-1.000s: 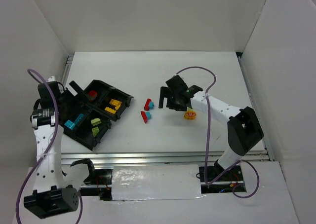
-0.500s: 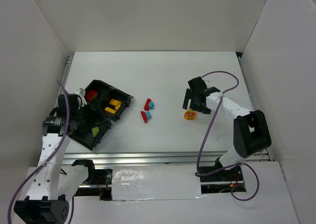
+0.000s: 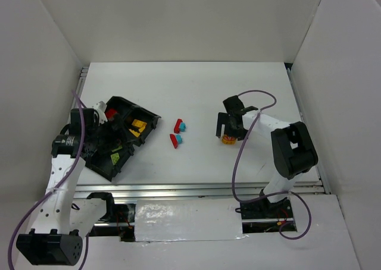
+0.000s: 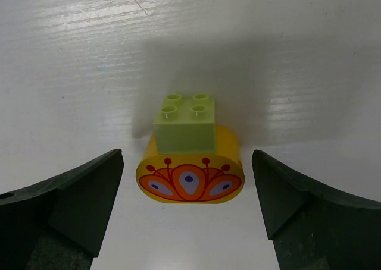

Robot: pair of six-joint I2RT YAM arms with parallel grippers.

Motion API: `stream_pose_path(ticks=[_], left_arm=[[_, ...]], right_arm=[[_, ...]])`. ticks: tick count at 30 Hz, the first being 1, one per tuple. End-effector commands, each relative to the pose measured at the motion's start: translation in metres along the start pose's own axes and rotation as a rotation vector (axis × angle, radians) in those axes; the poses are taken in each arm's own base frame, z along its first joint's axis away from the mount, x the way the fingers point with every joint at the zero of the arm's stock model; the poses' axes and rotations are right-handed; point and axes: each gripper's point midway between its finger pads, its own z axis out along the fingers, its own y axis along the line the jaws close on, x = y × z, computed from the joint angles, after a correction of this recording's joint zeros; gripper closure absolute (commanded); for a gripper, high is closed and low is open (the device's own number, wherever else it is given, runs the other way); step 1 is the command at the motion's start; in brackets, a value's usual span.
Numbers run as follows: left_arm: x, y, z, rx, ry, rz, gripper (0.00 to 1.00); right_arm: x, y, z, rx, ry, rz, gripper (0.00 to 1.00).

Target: Sort the legos into containers by color

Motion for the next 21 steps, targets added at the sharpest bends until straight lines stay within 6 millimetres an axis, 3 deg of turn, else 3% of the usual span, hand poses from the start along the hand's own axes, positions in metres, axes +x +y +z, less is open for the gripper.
stream_pose_path(ticks=[1,4,5,6,10,12,14,17,21], left_arm=[[0.000,-0.007,0.000,0.050,-0.004,0.036,0.01],[0.003,-0.007,0.003,0.055,0.006,0.033,0.01],[0.003,-0.007,0.004,0.055,0.009,0.031,0.01],[0.002,-0.008,0.004,0.057,0.009,0.030,0.01],[-0.003,-0.011,0.003,0.064,0.004,0.031,0.01],[-0.004,-0.012,0.004,0.066,0.007,0.027,0.00],[-0.006,-0.019,0.004,0.093,0.015,0.019,0.00],[-0.011,-0.034,0.004,0.152,0.027,-0.005,0.01],[-0.011,-0.078,0.004,0.322,0.088,-0.016,0.01]], right_arm=[[-0.003,0.006,0.001,-0.032,-0.007,-0.012,0.04],[0.000,0.001,0.005,0.007,0.024,-0.004,0.14],[0.001,0.002,0.006,0.003,0.033,-0.008,0.23],[0.002,0.002,0.006,0.008,0.039,-0.007,0.39],[0.002,0.007,-0.002,-0.021,0.021,-0.003,0.63],[-0.002,0.013,-0.015,-0.042,-0.022,-0.005,1.00],[-0.002,0.024,-0.026,-0.085,-0.052,-0.054,1.00],[0.004,0.068,-0.059,-0.246,-0.098,-0.182,1.00],[0.030,0.136,-0.127,-0.592,-0.156,-0.440,1.00]])
